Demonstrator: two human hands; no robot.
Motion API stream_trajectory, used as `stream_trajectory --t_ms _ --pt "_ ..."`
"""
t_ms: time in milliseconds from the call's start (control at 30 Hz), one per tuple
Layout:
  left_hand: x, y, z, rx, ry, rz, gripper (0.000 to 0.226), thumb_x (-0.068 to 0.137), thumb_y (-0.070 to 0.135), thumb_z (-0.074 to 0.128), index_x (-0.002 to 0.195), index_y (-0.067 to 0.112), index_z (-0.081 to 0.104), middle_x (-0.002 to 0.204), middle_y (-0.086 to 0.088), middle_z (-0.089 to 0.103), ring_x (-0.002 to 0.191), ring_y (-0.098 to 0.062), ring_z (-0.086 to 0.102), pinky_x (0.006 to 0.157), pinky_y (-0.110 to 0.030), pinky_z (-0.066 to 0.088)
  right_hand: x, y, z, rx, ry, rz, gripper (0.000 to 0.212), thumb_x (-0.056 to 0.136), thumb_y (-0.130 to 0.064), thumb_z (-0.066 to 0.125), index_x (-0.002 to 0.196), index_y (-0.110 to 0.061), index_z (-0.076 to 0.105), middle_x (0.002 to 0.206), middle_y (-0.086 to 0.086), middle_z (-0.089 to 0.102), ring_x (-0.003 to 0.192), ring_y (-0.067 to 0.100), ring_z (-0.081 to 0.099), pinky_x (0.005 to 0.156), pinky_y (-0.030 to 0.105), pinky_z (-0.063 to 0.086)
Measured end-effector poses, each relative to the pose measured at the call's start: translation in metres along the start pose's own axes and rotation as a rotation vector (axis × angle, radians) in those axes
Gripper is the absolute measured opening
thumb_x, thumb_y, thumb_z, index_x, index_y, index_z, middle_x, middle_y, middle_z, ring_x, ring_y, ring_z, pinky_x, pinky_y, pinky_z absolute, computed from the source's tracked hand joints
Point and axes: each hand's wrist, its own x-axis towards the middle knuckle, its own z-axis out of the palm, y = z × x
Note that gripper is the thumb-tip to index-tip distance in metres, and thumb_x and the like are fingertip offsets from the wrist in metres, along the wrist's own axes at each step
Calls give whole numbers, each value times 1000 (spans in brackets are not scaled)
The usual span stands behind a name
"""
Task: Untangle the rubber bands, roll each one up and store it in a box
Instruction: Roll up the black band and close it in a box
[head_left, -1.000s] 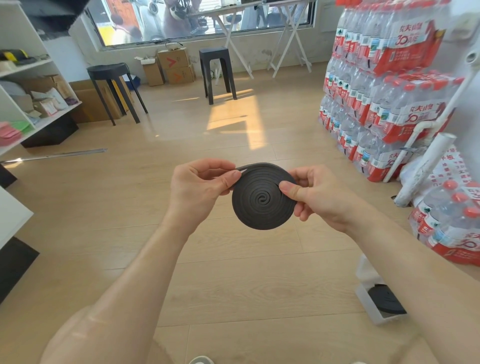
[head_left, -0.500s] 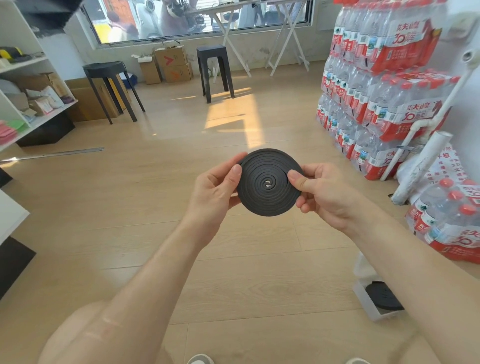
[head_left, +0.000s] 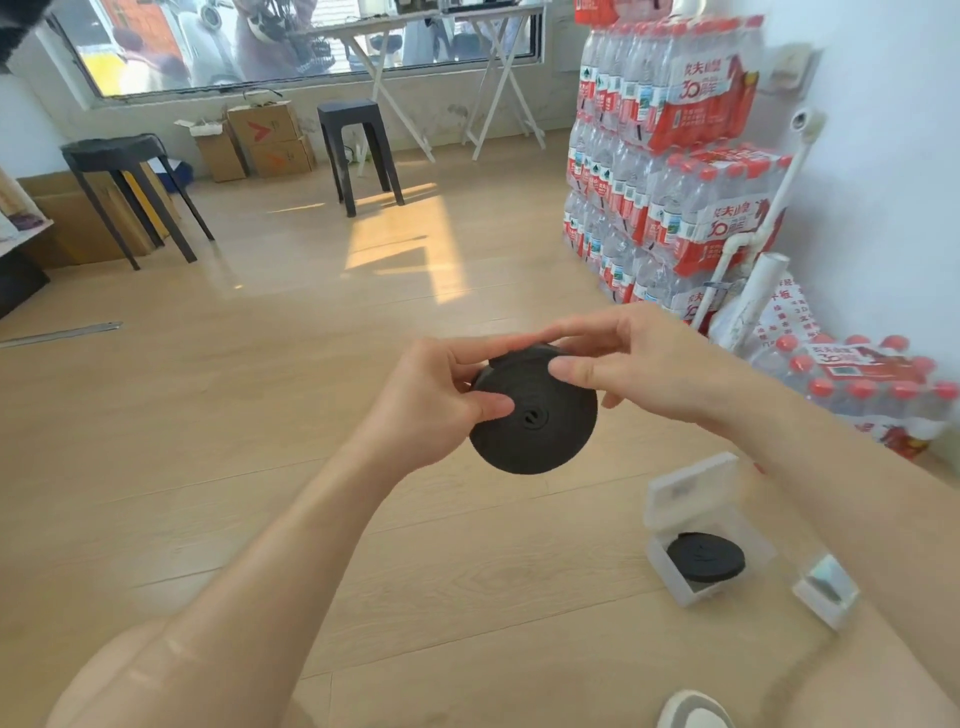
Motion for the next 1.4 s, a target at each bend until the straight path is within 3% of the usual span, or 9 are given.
stream_trajectory --t_ms 67,167,333,633,867,1033,1133,1267,1400 --pt "8 7 19 7 -80 9 63 78 -15 63 101 43 64 78 20 72 82 -1 69 73 -17 55 -9 2 -14 -43 14 -32 26 87 -15 69 112 -25 70 95 -4 75 83 13 69 58 21 54" --pt "26 15 47 5 -134 17 59 80 -12 64 105 41 63 86 9 74 83 -9 71 73 -21 56 -26 17 -40 -54 89 -42 32 82 -12 74 108 -30 69 96 -1 72 75 18 71 55 24 54" --pt "65 29 114 -39 -233 -1 57 82 -12 62 107 40 63 90 -4 75 85 -18 71 73 -34 59 -61 61 -91 32 197 56 39 83 -13 74 116 -32 67 83 -2 76 66 0 65 52 14 46" --pt "105 -14 238 -89 -336 -197 46 83 -10 63 112 27 65 79 4 75 72 -14 70 67 -42 58 -101 181 -127 211 272 316 32 83 -20 76 113 -29 71 66 -11 70 59 -5 58 49 13 42" --pt "129 -118 298 -56 -473 -417 43 87 -3 60 125 19 58 104 -2 67 80 -13 65 61 -33 57 -85 296 -86 384 329 641 31 79 -9 77 108 -18 72 88 12 74 51 0 59 41 13 37" --pt "140 -199 329 70 -612 -485 47 91 13 60 134 27 49 128 0 54 110 -18 59 92 -33 50 -67 372 -47 432 335 851 26 79 -9 77 101 -22 73 89 7 73 72 18 64 56 25 46" --pt "135 -232 342 96 -539 -513 57 91 21 60 143 25 37 137 2 46 120 -14 50 95 -26 44 -56 403 -35 463 393 947 22 82 -6 74 99 -20 70 78 0 68 65 16 57 52 23 40" --pt "118 -263 347 205 -575 -358 68 85 35 66 145 23 35 146 9 38 126 -3 39 103 -19 33 -40 432 -21 490 514 1023 23 83 -4 72 103 -15 67 83 0 67 68 14 58 52 23 41" --pt "108 -281 351 495 -703 -193 81 85 57 58 150 24 23 157 4 20 143 -13 18 116 -28 19 -26 449 -10 444 533 1081 30 80 -7 74 109 -9 69 96 10 71 65 14 56 52 23 41"
